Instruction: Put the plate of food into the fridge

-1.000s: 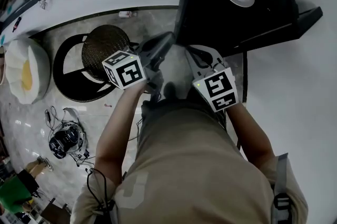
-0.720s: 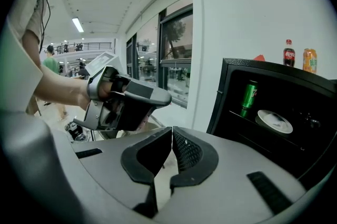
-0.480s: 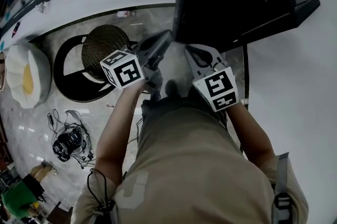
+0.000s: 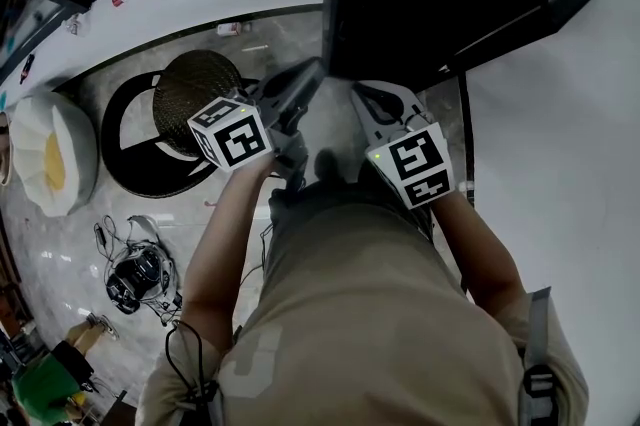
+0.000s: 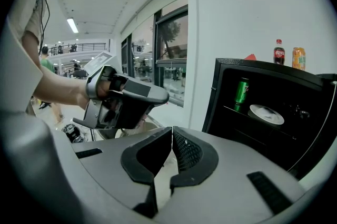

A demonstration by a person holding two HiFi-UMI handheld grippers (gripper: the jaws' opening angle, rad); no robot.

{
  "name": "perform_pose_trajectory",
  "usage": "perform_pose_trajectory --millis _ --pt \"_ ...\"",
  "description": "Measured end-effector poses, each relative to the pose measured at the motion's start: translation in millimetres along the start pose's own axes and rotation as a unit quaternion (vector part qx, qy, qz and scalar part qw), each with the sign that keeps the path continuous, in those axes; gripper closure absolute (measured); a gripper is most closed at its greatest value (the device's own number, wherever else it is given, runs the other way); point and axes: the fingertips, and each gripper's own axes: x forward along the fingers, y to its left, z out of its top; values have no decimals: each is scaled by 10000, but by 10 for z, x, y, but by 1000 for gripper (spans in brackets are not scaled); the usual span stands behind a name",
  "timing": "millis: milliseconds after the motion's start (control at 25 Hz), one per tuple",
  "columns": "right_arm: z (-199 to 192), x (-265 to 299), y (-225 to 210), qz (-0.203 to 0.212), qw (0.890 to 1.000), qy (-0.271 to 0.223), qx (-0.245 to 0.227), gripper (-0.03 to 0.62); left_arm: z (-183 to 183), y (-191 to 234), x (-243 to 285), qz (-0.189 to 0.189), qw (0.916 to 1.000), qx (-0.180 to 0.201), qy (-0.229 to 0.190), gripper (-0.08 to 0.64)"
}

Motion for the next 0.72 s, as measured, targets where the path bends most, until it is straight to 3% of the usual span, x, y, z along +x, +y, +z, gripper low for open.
perform_pose_trajectory --millis 720 --pt "-140 -268 -52 174 9998 -87 -56 569 -183 -223 85 229 9996 136 1 551"
